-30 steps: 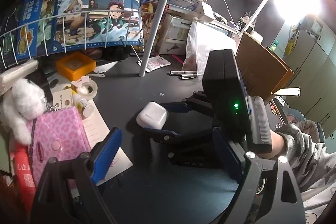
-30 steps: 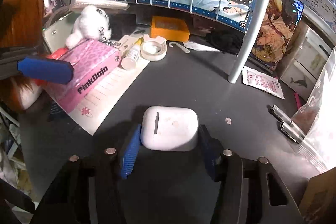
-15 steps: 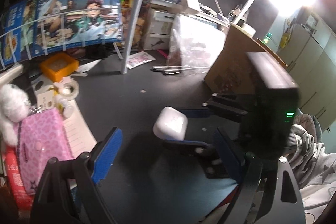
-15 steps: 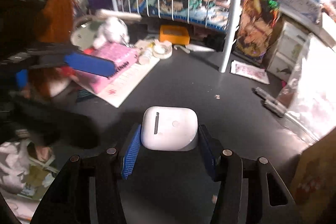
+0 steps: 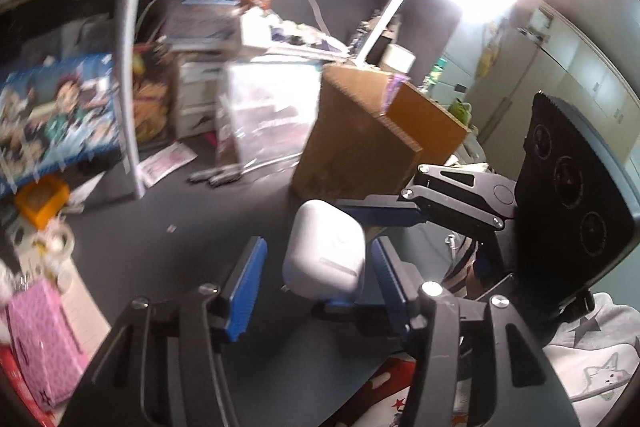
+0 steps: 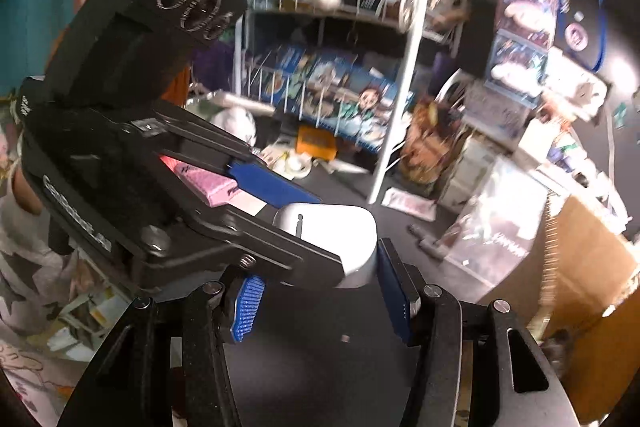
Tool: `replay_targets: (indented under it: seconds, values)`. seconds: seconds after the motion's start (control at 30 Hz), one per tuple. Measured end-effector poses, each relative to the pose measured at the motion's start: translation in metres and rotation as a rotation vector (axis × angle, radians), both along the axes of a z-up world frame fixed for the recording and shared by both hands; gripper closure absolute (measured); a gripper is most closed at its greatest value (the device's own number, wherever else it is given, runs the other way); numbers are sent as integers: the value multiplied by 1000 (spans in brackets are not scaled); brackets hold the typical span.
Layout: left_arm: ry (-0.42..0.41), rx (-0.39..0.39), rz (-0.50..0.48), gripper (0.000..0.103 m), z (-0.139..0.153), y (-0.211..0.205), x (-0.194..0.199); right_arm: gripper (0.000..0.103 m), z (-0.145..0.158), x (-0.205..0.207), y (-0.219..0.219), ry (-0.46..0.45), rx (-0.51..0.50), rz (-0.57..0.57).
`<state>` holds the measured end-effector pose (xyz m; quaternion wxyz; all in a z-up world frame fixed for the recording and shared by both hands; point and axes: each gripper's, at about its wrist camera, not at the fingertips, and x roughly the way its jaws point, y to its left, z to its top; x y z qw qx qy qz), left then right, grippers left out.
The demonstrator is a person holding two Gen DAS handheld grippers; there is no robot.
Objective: Organize objects
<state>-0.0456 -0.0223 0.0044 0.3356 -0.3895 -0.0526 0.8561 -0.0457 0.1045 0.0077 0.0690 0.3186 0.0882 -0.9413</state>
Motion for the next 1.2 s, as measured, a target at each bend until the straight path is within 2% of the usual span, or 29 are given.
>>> replay_targets:
  seconds: [0.13,0.37,0.5,0.73,0.97,1.0,1.07,1.1,1.13,1.2]
  values:
    - [33,-15,-49,64,22,24,-3,54,19,12,9,42,32,-32]
    - [73,-64,-110,64,53,66,-25,54,46,27,45,88,47,-109]
    - [63,-85,-144,64,63,92,-46,54,54,28,73,83,30,-155]
    - [-36,-118,-216,64,57,149,-95,54,51,27,134,-10,-27,-252]
    - [-109,-173,-214,64,36,178,-124,54,34,12,174,-147,-71,-309]
    - [-106,-178,-207,62,36,178,-124,53,31,11,175,-161,-71,-316]
    - [-99,-174,-202,47,37,176,-123,53,26,8,178,-197,-53,-326]
    - [-86,-167,-202,33,40,174,-120,53,25,7,178,-202,-43,-328]
    - [-70,-166,-197,25,43,173,-119,53,24,9,177,-202,-39,-330]
    - [-27,-170,-181,23,50,167,-112,53,24,11,179,-197,-49,-330]
